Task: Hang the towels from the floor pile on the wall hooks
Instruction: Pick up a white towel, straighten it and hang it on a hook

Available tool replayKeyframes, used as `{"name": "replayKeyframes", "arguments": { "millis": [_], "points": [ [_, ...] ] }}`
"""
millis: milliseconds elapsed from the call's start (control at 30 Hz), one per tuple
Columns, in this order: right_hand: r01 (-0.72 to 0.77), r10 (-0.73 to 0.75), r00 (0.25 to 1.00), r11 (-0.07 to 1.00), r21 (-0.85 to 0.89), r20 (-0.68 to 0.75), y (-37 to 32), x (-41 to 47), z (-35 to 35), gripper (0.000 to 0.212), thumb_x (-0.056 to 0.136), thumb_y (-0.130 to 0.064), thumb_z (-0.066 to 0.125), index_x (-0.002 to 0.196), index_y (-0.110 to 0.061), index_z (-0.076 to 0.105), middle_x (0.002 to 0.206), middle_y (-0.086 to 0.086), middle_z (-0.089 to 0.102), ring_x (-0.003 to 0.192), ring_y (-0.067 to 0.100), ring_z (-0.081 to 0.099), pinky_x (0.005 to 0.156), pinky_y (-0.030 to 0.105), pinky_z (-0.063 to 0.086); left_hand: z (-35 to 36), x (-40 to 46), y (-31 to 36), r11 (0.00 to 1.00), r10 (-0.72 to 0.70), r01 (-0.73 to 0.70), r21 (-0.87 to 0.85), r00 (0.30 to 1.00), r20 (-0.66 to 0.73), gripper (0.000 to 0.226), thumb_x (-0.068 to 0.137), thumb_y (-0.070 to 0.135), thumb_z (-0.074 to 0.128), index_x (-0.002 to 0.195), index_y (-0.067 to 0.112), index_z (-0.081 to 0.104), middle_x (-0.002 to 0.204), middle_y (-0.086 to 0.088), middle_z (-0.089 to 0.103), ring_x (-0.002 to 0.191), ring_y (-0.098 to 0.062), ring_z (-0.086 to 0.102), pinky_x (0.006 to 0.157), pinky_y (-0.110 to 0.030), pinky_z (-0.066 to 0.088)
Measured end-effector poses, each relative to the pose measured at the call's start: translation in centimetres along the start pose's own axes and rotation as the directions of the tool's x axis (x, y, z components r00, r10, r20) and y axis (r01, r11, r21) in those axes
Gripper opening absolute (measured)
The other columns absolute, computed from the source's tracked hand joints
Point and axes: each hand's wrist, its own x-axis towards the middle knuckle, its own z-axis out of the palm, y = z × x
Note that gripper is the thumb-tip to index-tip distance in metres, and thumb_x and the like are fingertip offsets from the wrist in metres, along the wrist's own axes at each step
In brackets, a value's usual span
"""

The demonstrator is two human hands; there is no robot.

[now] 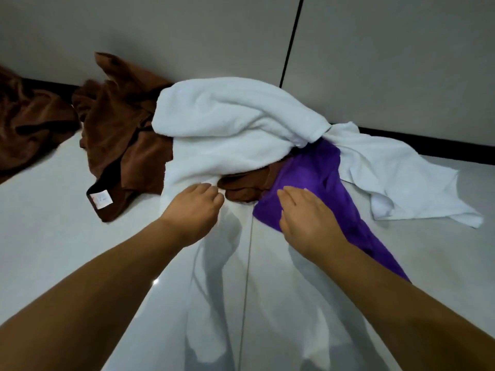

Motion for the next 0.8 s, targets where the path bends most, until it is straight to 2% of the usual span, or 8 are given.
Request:
{"name": "replayKeyframes", "arguments": {
  "millis": [167,267,367,500,567,633,700,800],
  "points": [
    [-0.012,0.011,0.991,1.0,0.007,0.135,0.3,2.8,0.6,0.029,0.068,-0.001,0.066,0.096,0.005,0.064,0.092,0.021,0.064,0.081,0.038,0.063,0.076,0.043,0.052,-0.2,2.2,-1.2,1.0,-0.028,0.028,0.001,0.999,-0.031,0.03,0.047,0.004,0.084,0.067,0.004,0.061,0.063,-0.012,0.057,0.056,-0.032,0.058,0.055,-0.031,0.051],
    [-0.032,0.029,0.999,0.997,0.07,0.043,-1.0,6.9,0.2,0.026,0.08,-0.002,0.057,0.106,0.002,0.06,0.101,0.018,0.061,0.091,0.035,0.058,0.078,0.04,0.045,-0.3,2.6,-1.7,0.986,-0.149,0.143,-0.087,0.987,-0.059,0.032,0.045,0.004,0.085,0.063,0.005,0.059,0.059,-0.011,0.056,0.053,-0.03,0.057,0.05,-0.027,0.047],
    [-0.048,0.057,0.997,0.989,0.139,-0.061,-2.5,10.1,1.5,0.026,0.069,0.0,0.066,0.095,0.004,0.062,0.089,0.018,0.062,0.078,0.035,0.061,0.063,0.034,0.049,0.8,1.8,-1.9,0.97,-0.224,0.217,-0.107,0.973,-0.055,0.033,0.044,0.007,0.087,0.063,0.008,0.06,0.059,-0.007,0.058,0.053,-0.026,0.058,0.048,-0.024,0.046],
    [-0.02,0.013,0.999,0.991,0.136,0.048,-2.8,12.4,4.0,0.035,0.093,-0.012,0.047,0.126,-0.004,0.046,0.125,0.011,0.049,0.112,0.025,0.048,0.088,0.028,0.036,2.5,0.2,-3.2,0.96,-0.244,0.241,-0.144,0.97,0.001,0.022,0.058,0.012,0.08,0.07,0.007,0.062,0.066,-0.009,0.061,0.058,-0.027,0.061,0.053,-0.028,0.05],
    [-0.084,0.074,0.994,0.988,0.131,0.08,-2.1,13.1,5.5,0.035,0.097,-0.017,0.041,0.131,-0.006,0.04,0.132,0.009,0.043,0.119,0.022,0.042,0.094,0.027,0.031,3.5,-0.5,-4.2,0.965,-0.234,0.234,-0.121,0.972,0.013,0.017,0.073,0.02,0.059,0.075,0.005,0.065,0.072,-0.011,0.063,0.064,-0.029,0.063,0.058,-0.029,0.052],
    [-0.112,0.107,0.993,0.988,0.107,0.053,-2.1,13.5,6.9,0.029,0.093,-0.014,0.051,0.12,-0.004,0.05,0.122,0.012,0.051,0.109,0.025,0.05,0.088,0.029,0.038,4.2,-0.9,-4.9,0.96,-0.248,0.253,-0.117,0.967,0.054,0.033,0.076,0.025,0.04,0.078,0.004,0.066,0.077,-0.013,0.065,0.068,-0.03,0.064,0.061,-0.029,0.054],
    [-0.094,0.097,0.994,0.993,0.073,-0.04,-2.4,13.7,8.2,0.024,0.067,-0.003,0.079,0.083,-0.003,0.061,0.084,0.012,0.06,0.073,0.026,0.06,0.058,0.029,0.042,5.0,-1.0,-5.0,0.955,-0.268,0.275,-0.114,0.961,0.072,0.037,0.076,0.024,0.038,0.08,0.002,0.067,0.08,-0.015,0.066,0.071,-0.03,0.065,0.063,-0.03,0.054],
    [-0.117,0.116,0.992,0.993,-0.012,-0.053,-2.7,13.8,8.4,0.039,0.039,0.004,0.088,0.053,-0.008,0.054,0.055,0.007,0.052,0.044,0.021,0.05,0.045,0.019,0.023,5.7,-0.8,-4.6,0.946,-0.289,0.295,-0.131,0.955,0.062,0.036,0.078,0.023,0.039,0.081,0.0,0.067,0.081,-0.016,0.065,0.072,-0.031,0.064,0.066,-0.03,0.052]
  ]
}}
